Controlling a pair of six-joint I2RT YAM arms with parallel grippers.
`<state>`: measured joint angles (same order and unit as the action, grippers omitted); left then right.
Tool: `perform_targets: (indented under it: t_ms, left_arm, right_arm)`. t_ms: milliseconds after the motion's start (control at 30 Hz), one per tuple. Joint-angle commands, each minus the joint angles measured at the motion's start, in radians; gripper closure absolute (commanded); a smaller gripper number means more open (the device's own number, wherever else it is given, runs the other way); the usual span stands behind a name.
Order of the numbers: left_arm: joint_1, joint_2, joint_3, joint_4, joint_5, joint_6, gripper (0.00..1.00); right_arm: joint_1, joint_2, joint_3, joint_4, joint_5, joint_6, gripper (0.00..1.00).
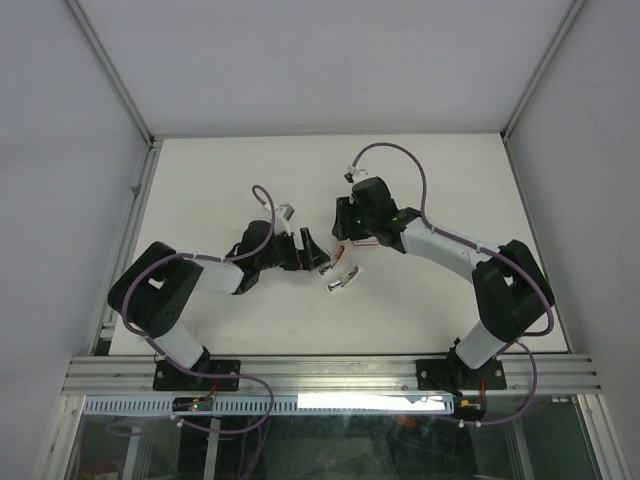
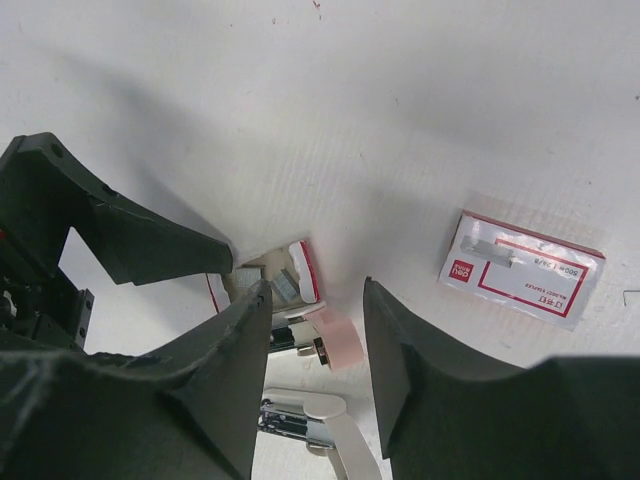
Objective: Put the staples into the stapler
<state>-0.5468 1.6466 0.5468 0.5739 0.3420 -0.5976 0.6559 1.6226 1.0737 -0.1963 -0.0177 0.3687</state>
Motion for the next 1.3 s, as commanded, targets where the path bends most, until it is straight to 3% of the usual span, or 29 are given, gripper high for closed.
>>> perform_targets:
  t_ms: [0,467,700,1267]
  left_arm:
    - [-0.016,-0.064,-0.005,-0.036,-0.112,-0.024,0.03]
    - [-0.017,-0.150,-0.001,-0.124,-0.209,0.054,0.04]
    - [-0.025,-0.075,0.114,-0.250,-0.337,0.176,0.43]
    - [-0.078,0.055,0.253,-0.334,-0.379,0.297,0.71]
  right_arm:
    - [-0.004,-0.069,-0.014,0.017,0.029,0.010,0.56]
    - [-0.004,-0.082,-0.022,0.026,-0.007,0.028,0.58]
    - [-0.004,-0.099,-0.044,0.030,-0.005,0.031,0.60]
    - [-0.005,-0.142,-0.079,0.024,0.036,0.015,0.61]
